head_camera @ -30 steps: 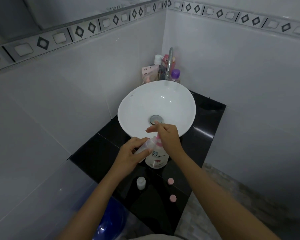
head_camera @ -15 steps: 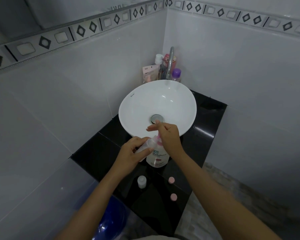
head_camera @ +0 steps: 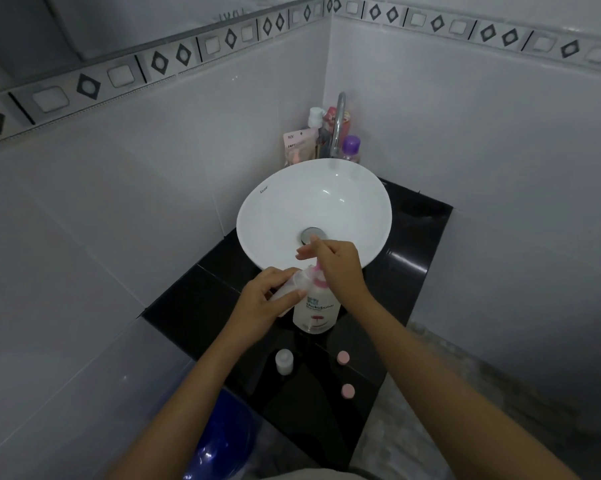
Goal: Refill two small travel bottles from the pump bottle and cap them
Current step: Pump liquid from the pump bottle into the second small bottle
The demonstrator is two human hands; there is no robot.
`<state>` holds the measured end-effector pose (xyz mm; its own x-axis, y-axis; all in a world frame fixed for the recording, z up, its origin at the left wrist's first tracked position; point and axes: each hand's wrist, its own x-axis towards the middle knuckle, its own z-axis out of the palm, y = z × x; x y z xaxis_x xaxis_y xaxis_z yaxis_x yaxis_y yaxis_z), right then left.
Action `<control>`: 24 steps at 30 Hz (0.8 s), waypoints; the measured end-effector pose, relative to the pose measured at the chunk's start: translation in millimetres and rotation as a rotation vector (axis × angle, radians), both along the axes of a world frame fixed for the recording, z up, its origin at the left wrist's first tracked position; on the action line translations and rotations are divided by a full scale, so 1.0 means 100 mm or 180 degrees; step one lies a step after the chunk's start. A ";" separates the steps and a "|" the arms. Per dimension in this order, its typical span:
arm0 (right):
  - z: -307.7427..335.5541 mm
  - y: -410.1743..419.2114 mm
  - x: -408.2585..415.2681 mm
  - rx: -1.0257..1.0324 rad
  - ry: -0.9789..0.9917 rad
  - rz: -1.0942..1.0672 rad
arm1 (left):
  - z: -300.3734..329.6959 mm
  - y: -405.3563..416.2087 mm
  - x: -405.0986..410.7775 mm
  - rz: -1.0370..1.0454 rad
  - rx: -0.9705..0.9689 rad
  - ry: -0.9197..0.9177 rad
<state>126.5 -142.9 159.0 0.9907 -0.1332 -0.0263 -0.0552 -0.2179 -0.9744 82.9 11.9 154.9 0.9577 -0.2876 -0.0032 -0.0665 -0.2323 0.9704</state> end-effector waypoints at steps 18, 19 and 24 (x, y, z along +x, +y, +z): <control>-0.06 -0.02 0.04 -0.0116 -0.0008 0.0072 | -0.04 0.02 0.02 -0.0010 -0.0011 -0.0045; -0.04 -0.02 0.04 -0.0076 -0.0048 0.0060 | -0.04 0.02 0.03 -0.0012 -0.0024 -0.0061; -0.04 0.00 0.03 0.0258 -0.0037 -0.0041 | -0.06 0.02 0.03 0.0013 -0.0038 -0.0086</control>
<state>129.2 -142.6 154.9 0.9893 -0.1437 -0.0261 -0.0461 -0.1375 -0.9894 86.1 14.3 149.3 0.9586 -0.2836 0.0261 -0.0918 -0.2209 0.9710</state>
